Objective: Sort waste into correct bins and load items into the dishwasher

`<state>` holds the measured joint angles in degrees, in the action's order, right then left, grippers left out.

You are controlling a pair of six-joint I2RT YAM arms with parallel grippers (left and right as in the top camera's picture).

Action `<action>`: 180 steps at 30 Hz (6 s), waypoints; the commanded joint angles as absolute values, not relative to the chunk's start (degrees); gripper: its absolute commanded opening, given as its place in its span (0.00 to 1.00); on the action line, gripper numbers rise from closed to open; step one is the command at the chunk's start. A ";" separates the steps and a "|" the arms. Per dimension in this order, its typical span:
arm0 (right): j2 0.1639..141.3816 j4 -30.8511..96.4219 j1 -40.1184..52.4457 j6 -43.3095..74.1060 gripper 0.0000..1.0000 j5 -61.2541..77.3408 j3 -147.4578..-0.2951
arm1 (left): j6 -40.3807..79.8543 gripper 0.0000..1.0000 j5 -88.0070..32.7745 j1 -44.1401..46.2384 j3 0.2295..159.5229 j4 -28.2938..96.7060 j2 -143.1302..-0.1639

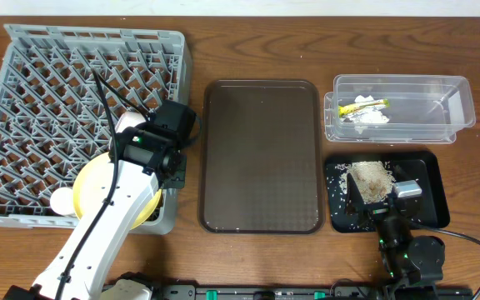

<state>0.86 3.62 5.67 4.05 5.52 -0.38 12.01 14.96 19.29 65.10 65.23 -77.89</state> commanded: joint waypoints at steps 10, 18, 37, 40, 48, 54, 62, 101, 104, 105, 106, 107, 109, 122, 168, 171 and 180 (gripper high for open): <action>0.75 3.86 5.28 3.77 0.99 5.39 -0.32 | 27.46 0.26 9.08 2.68 68.25 65.23 -69.63; 0.75 3.86 5.26 3.75 0.99 5.39 -0.32 | 28.82 0.45 -5.04 -22.94 68.05 69.23 -61.34; 0.75 3.86 5.26 3.77 0.99 5.39 -0.32 | 29.28 0.63 -14.39 -42.46 50.04 66.41 -61.73; 0.75 3.86 5.26 3.77 0.99 5.37 -0.32 | 29.23 0.57 -14.37 -42.48 48.69 64.97 -61.73; 0.75 3.86 5.28 3.75 0.99 5.39 -0.32 | 29.26 0.19 -14.59 -42.48 44.23 62.08 -61.71; 0.75 3.86 5.26 3.77 0.99 5.39 -0.32 | 29.23 0.08 -14.59 -42.48 45.23 60.49 -61.60; 0.75 3.86 5.26 3.77 0.99 5.39 -0.32 | 29.23 0.08 -14.57 -42.48 52.58 60.51 -58.94; 0.78 3.86 5.28 3.75 0.99 5.39 -0.32 | -0.01 0.08 1.54 -42.30 57.23 16.49 -73.08; 0.75 3.86 5.28 3.77 0.99 5.39 -0.32 | -1.76 0.08 1.54 -42.30 57.23 13.47 -73.97; 0.75 3.86 5.28 3.77 0.99 5.39 -0.32 | -2.20 0.08 1.52 -42.30 57.23 12.69 -74.19; 0.75 3.86 5.28 3.77 0.99 5.39 -0.32 | -2.44 0.08 1.54 -42.30 57.23 12.12 -74.41; 0.75 3.86 5.28 3.77 0.99 5.39 -0.32 | -2.83 0.08 1.54 -42.30 57.23 11.62 -74.61; 0.75 3.86 5.28 3.77 0.99 5.39 -0.32 | -3.42 0.08 1.56 -42.30 57.23 10.85 -75.18; 0.78 3.86 5.28 3.77 0.99 5.39 -0.32 | -8.88 0.08 7.68 -37.45 57.23 4.10 -81.14; 0.75 3.86 5.28 3.77 0.99 5.39 -0.32 | 39.92 0.43 -7.75 -37.69 55.72 13.13 -91.68; 0.75 3.86 5.28 3.77 0.99 5.39 -0.32 | 37.93 0.23 -7.25 -37.69 55.72 12.78 -92.07; 0.75 3.86 5.28 3.77 0.99 5.39 -0.32 | 25.26 0.08 -5.89 -37.69 56.27 11.81 -88.97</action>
